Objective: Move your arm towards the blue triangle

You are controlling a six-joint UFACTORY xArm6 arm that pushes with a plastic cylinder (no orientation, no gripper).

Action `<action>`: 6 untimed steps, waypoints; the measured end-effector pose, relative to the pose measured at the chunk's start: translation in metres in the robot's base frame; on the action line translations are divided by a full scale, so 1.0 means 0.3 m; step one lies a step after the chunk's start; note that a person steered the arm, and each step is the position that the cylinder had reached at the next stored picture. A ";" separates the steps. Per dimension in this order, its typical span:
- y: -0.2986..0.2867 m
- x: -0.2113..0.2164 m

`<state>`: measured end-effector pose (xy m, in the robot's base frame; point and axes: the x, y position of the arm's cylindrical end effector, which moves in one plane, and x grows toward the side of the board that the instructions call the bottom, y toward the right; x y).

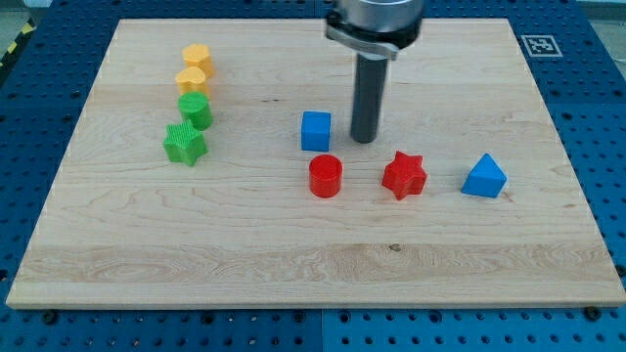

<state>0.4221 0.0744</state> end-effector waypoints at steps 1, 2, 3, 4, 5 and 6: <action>0.197 -0.002; 0.378 -0.001; 0.512 0.046; 0.582 0.145; 0.598 0.254; 0.520 0.375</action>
